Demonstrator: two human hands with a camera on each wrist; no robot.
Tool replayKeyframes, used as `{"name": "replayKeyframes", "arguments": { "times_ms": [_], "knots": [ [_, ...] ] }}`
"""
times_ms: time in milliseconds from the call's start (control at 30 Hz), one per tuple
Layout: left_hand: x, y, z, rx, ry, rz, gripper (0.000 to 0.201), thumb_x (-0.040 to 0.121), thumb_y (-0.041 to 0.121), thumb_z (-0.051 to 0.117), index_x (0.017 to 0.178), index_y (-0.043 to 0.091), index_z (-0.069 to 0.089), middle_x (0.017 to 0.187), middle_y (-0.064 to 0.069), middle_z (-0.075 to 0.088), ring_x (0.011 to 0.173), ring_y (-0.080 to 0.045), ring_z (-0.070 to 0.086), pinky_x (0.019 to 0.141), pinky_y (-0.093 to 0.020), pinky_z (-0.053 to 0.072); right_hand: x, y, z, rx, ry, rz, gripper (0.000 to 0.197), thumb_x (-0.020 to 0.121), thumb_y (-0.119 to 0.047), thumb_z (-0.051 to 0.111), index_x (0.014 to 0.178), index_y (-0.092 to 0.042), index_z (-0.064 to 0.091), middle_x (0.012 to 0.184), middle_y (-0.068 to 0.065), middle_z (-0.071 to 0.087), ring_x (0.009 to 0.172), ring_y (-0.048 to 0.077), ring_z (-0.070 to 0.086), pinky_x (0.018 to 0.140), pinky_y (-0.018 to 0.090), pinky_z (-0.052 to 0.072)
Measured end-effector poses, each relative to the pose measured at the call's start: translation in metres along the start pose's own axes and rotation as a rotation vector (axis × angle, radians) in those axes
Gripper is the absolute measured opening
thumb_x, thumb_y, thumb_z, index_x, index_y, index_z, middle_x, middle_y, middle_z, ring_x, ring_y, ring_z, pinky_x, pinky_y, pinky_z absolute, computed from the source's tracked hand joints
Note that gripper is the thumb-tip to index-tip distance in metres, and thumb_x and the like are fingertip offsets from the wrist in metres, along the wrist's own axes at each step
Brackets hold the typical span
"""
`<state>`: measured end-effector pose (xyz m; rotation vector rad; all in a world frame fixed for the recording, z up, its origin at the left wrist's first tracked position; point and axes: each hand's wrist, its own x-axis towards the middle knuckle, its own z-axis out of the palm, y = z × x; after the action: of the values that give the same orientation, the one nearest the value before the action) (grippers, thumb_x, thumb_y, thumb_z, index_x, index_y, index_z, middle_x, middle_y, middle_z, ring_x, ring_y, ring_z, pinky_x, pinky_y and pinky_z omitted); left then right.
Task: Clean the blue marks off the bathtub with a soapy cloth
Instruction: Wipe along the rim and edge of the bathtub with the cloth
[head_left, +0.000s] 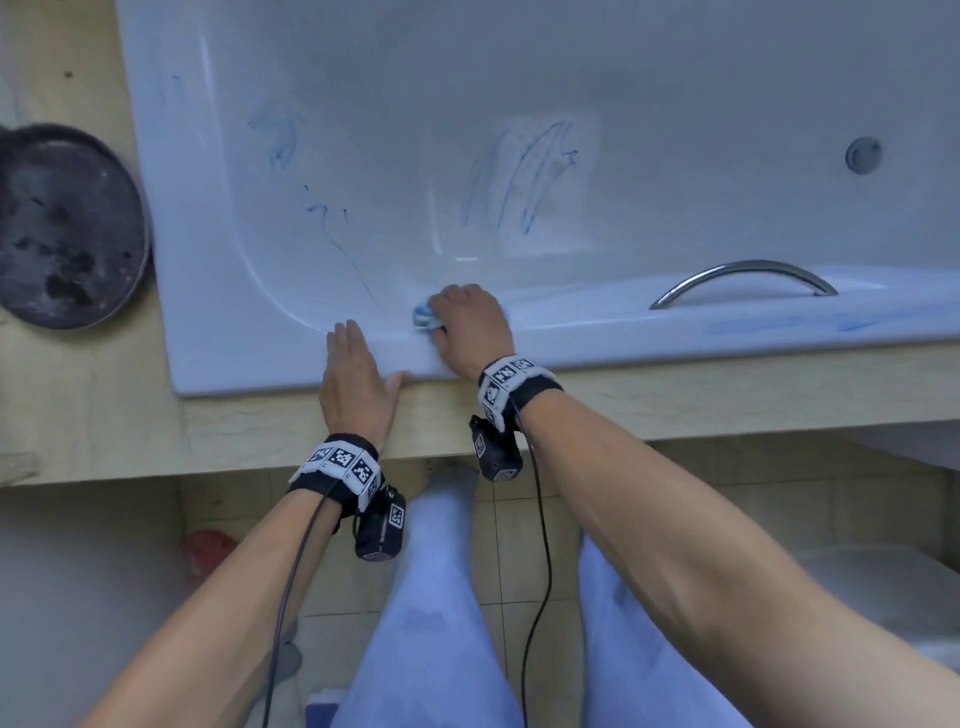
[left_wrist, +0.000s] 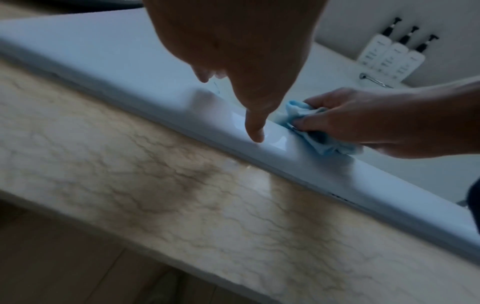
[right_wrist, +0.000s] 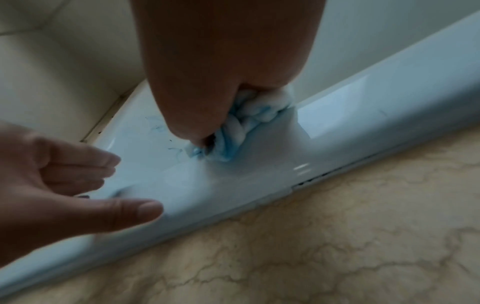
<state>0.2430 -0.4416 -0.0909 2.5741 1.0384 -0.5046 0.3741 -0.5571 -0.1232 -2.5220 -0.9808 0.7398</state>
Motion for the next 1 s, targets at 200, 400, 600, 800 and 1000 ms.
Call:
{"name": "replayKeyframes", "arguments": {
  "times_ms": [200, 400, 600, 800, 1000],
  "knots": [
    [-0.009, 0.027, 0.010, 0.082, -0.033, -0.097, 0.068, 0.075, 0.045, 0.079, 0.116, 0.000, 0.049, 0.116, -0.017, 0.053, 0.104, -0.036, 0.054, 0.079, -0.043, 0.047, -0.014, 0.043, -0.016, 0.012, -0.010, -0.113, 0.025, 0.090, -0.023, 0.059, 0.114, -0.015, 0.063, 0.114, 0.005, 0.062, 0.108, 0.030, 0.054, 0.074, 0.034, 0.042],
    [-0.004, 0.026, -0.006, 0.312, -0.128, -0.032, 0.066, 0.081, 0.055, 0.070, 0.116, 0.002, 0.053, 0.109, -0.014, 0.058, 0.099, -0.031, 0.059, 0.078, -0.038, 0.048, -0.006, 0.076, -0.046, 0.367, 0.053, 0.275, 0.017, 0.092, -0.017, 0.051, 0.102, -0.008, 0.062, 0.104, 0.013, 0.065, 0.099, 0.033, 0.060, 0.075, 0.034, 0.047],
    [0.001, 0.023, -0.018, 0.366, -0.182, 0.072, 0.025, 0.089, 0.018, 0.062, 0.106, 0.002, 0.056, 0.102, -0.016, 0.063, 0.092, -0.035, 0.062, 0.075, -0.040, 0.047, 0.030, -0.015, -0.042, 0.685, 0.122, 0.180, 0.010, 0.092, -0.014, 0.054, 0.095, -0.013, 0.063, 0.093, 0.005, 0.063, 0.083, 0.021, 0.057, 0.071, 0.026, 0.038],
    [0.001, 0.001, -0.026, 0.416, -0.219, 0.195, 0.039, 0.079, -0.006, 0.054, 0.118, 0.003, 0.056, 0.099, -0.014, 0.061, 0.086, -0.035, 0.062, 0.066, -0.038, 0.043, 0.015, -0.042, 0.016, 0.119, -0.032, -0.066, 0.017, 0.085, -0.021, 0.061, 0.100, -0.014, 0.066, 0.103, 0.010, 0.063, 0.097, 0.032, 0.059, 0.069, 0.034, 0.041],
    [0.004, 0.035, -0.033, 0.453, -0.273, 0.097, 0.022, 0.083, -0.005, 0.054, 0.102, 0.005, 0.059, 0.105, -0.014, 0.062, 0.099, -0.033, 0.062, 0.076, -0.037, 0.050, -0.026, 0.010, 0.018, 0.100, 0.158, -0.173, 0.024, 0.072, -0.014, 0.071, 0.095, -0.017, 0.069, 0.100, -0.001, 0.063, 0.094, 0.024, 0.055, 0.074, 0.038, 0.047]
  ]
}}
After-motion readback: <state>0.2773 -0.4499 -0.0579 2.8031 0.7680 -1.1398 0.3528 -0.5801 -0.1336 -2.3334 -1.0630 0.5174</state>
